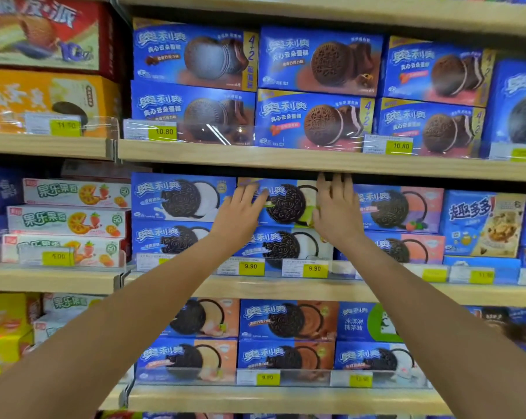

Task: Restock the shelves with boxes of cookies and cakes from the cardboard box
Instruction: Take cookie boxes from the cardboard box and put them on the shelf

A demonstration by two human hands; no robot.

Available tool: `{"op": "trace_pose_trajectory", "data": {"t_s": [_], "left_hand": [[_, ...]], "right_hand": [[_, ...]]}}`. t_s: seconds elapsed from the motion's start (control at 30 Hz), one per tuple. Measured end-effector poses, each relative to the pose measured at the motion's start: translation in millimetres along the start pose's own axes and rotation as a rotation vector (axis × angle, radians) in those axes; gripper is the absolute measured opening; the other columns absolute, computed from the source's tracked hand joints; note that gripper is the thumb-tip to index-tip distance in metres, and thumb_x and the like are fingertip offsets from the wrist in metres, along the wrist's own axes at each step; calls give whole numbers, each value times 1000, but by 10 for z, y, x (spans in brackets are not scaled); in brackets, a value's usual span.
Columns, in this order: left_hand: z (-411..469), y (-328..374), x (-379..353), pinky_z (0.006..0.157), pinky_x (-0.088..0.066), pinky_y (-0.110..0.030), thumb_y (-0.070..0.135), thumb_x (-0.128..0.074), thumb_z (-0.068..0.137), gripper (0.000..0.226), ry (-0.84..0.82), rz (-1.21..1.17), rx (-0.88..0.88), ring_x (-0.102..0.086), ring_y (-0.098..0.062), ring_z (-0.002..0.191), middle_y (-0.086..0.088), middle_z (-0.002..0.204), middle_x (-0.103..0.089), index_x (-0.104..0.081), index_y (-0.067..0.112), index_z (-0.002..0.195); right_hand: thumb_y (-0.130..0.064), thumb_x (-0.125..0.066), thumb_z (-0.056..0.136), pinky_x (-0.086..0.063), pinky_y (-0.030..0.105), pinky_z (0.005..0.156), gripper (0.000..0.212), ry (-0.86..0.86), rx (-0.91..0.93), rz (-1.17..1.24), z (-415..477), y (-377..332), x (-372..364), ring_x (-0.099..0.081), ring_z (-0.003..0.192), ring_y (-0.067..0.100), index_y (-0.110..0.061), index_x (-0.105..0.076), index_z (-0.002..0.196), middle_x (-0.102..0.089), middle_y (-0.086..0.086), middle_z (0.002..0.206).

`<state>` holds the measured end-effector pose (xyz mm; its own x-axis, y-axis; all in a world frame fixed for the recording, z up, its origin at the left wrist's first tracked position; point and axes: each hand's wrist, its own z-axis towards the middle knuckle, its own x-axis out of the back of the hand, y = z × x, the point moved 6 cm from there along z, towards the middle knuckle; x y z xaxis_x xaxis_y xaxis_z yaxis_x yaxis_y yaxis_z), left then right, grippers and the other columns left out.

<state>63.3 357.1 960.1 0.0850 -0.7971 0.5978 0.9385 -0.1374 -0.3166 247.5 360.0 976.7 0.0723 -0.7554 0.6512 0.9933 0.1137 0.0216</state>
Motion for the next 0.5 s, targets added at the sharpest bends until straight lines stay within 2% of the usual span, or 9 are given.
{"op": "trace_pose_trajectory", "data": {"t_s": [0.1, 0.23, 0.33, 0.4, 0.5], "left_hand": [[-130, 59, -125, 92, -46, -45, 26, -59, 89, 59, -52, -90, -29, -41, -38, 125, -18, 146, -34, -36, 10, 141], [-240, 94, -176, 102, -39, -44, 33, -42, 96, 50, -110, -116, -47, -33, -35, 131, -14, 151, -24, -36, 11, 140], [-297, 93, -151, 105, -36, -43, 32, -36, 98, 49, -171, -207, -25, -31, -32, 133, -12, 154, -20, -33, 11, 142], [-344, 79, -109, 105, -37, -43, 27, -37, 99, 48, -206, -341, 8, -33, -30, 135, -10, 154, -22, -31, 10, 145], [-494, 9, 10, 98, -41, -40, 18, -37, 99, 43, -169, -494, 46, -42, -27, 128, -9, 145, -37, -36, 8, 142]], "right_hand": [[-26, -49, 91, -18, 54, 114, 75, -97, 7, -28, -147, -46, -190, -1, 145, 38, -18, -6, 152, 8, 17, 159], [-26, -47, 93, -22, 51, 115, 72, -148, 21, 40, -360, -86, -361, -5, 145, 40, -20, -8, 153, 10, 18, 159], [-24, -46, 95, -20, 48, 117, 64, -133, 30, 76, -432, -143, -340, -9, 144, 40, -15, -17, 152, 4, 20, 159], [-20, -45, 95, -26, 48, 115, 58, -127, -5, 171, -463, -182, -306, -13, 143, 38, -11, -25, 149, -5, 19, 158], [-11, -44, 95, -37, 44, 105, 44, -39, -48, 335, -558, -297, -232, -31, 136, 34, -1, -41, 138, -32, 19, 147]]}}
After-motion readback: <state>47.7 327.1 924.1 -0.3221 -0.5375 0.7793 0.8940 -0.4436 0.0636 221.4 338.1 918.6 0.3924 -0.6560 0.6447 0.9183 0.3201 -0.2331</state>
